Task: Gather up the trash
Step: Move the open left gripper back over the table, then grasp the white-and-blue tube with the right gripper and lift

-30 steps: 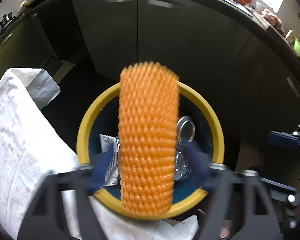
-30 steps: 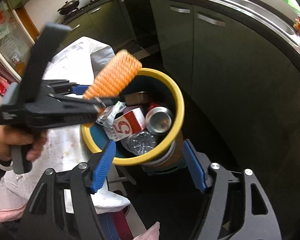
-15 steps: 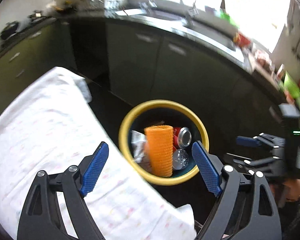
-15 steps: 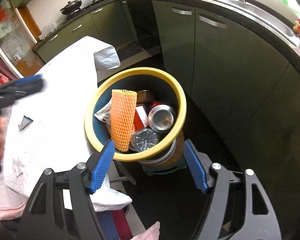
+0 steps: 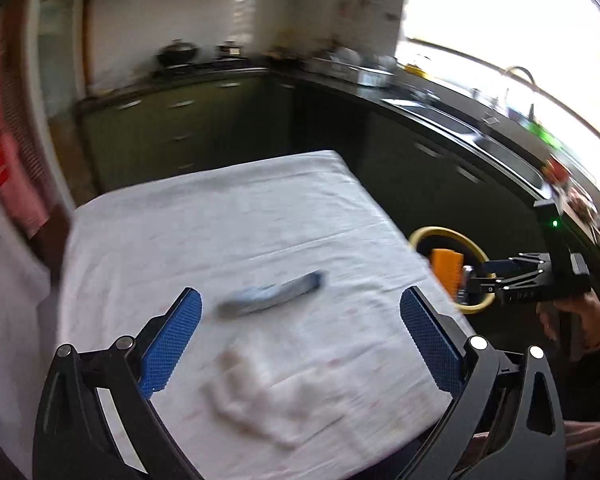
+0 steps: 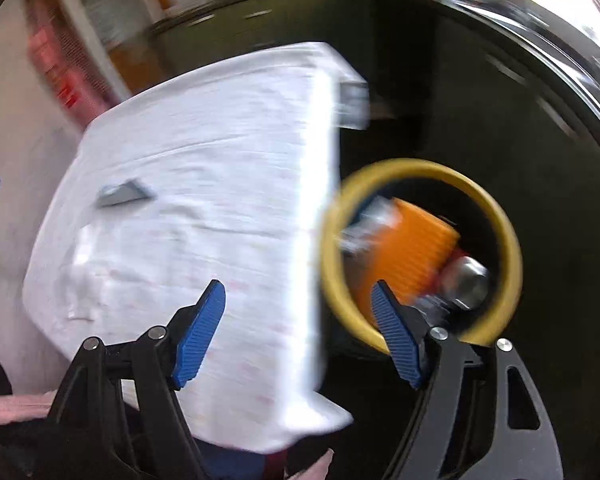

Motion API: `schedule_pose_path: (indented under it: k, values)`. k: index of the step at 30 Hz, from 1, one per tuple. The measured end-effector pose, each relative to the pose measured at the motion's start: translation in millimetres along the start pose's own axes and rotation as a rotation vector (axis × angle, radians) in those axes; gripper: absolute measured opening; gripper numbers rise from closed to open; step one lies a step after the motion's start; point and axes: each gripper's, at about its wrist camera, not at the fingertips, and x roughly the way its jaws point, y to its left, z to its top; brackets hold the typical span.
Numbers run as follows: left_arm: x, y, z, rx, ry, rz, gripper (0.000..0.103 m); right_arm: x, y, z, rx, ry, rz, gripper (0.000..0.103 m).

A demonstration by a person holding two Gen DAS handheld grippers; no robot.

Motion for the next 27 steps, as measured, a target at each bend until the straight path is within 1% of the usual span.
schedule_pose_path:
  k: [3,5,6,9,11,13,18,22,27]
  values:
    - [-21,39,-30,-0.05,-0.007,0.036,0.098,17,48,25,-0.135,0.02,0.038,0.071]
    - [-33,60,-47,-0.061,-0.012,0.088,0.098,31,79,41,-0.229,0.044,0.067,0.071]
    - [-35,59,-54,-0.055,-0.01,0.105,0.098,39,92,49,-0.273,0.055,0.086,0.071]
    - [-41,75,-76,-0.052,-0.002,0.135,0.098,56,126,67,-0.425,0.065,0.127,0.071]
    - [-44,77,-84,-0.054,0.003,0.136,0.098,72,148,78,-0.536,0.083,0.13,0.071]
    - [-46,84,-92,-0.057,0.007,0.144,0.098,87,161,86,-0.597,0.116,0.139,0.071]
    - [-43,93,-100,-0.07,0.018,0.146,0.098,124,181,104,-0.695,0.207,0.134,0.071]
    - [-39,102,-104,-0.094,0.027,0.139,0.098,142,186,109,-0.715,0.263,0.152,0.07]
    - [-33,111,-108,-0.113,0.042,0.137,0.098,161,190,112,-0.729,0.316,0.15,0.064]
